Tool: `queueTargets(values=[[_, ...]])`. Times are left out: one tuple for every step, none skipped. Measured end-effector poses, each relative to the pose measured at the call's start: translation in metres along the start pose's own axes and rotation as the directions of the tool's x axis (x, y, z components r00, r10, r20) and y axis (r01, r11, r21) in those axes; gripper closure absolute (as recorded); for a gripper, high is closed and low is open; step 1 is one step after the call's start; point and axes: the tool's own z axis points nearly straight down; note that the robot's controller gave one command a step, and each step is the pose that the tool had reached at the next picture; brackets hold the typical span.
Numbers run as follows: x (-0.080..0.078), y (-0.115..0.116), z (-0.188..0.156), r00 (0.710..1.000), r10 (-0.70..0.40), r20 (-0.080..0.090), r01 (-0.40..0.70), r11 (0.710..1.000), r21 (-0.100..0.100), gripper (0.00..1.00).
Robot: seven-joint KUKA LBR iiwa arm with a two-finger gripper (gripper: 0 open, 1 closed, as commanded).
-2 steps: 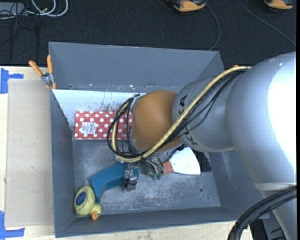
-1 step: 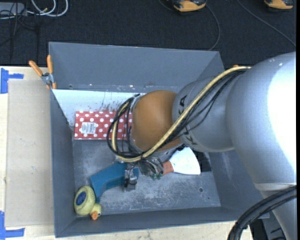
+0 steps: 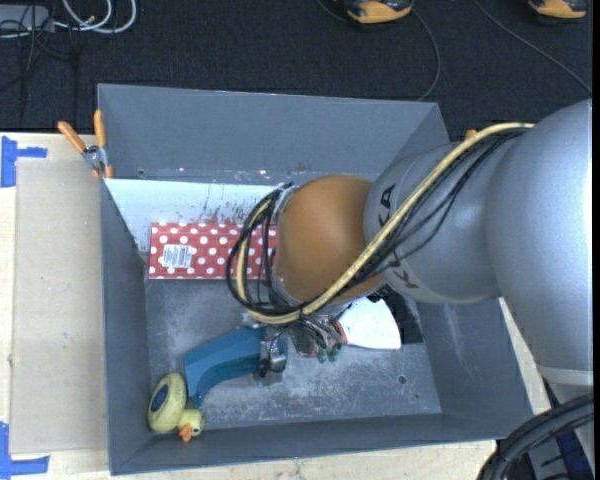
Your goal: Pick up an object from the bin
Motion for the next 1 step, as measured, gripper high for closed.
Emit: queueTargets(values=[[-0.0039,-0.0035,-0.0361,1.0,-0.024,0.001,0.024,1.0,-0.001,1.0]])
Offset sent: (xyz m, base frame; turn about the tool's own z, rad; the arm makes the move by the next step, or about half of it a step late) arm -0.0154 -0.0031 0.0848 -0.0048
